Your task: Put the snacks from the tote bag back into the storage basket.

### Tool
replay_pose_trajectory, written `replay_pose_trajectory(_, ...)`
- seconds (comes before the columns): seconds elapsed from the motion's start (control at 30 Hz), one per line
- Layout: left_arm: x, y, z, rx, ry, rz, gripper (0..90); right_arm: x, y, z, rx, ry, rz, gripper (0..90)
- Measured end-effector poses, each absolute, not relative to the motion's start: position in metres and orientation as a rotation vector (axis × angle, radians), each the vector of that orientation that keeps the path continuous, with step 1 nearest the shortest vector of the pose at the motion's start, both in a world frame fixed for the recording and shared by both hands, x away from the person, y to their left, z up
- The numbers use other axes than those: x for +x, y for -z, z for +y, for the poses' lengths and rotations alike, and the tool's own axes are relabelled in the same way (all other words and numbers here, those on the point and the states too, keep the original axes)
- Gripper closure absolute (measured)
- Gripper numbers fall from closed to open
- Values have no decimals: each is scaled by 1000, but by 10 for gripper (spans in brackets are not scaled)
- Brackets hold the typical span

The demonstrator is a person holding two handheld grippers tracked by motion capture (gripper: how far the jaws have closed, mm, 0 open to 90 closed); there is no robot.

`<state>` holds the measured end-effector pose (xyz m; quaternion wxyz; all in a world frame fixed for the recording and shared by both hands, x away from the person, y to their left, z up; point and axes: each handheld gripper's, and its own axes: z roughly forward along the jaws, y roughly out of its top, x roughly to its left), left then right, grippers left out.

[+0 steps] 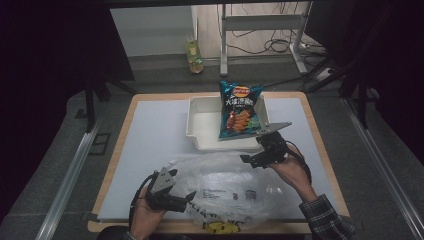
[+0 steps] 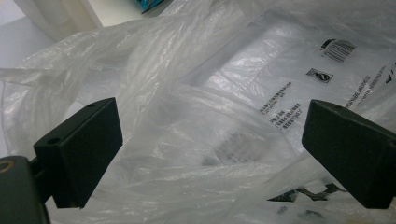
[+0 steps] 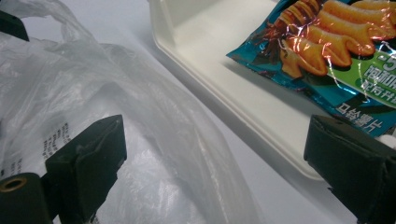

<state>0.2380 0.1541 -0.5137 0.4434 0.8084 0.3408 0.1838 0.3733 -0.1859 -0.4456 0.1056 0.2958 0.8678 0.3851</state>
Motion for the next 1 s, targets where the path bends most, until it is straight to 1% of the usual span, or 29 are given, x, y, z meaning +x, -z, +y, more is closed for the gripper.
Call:
replay_pose_trajectory(0.5,239,511,158,1972,-408,882,47,356,448,-194,885,-1165,2577,51)
replay_pose_trajectory(0.7,239,511,158,1983,-400,885,46,348,449,-196,884,-1162,2580,47)
replay_pose_trajectory(1.0,238,510,156,2008,-413,883,18,338,449,-199,896,-1174,2576,40)
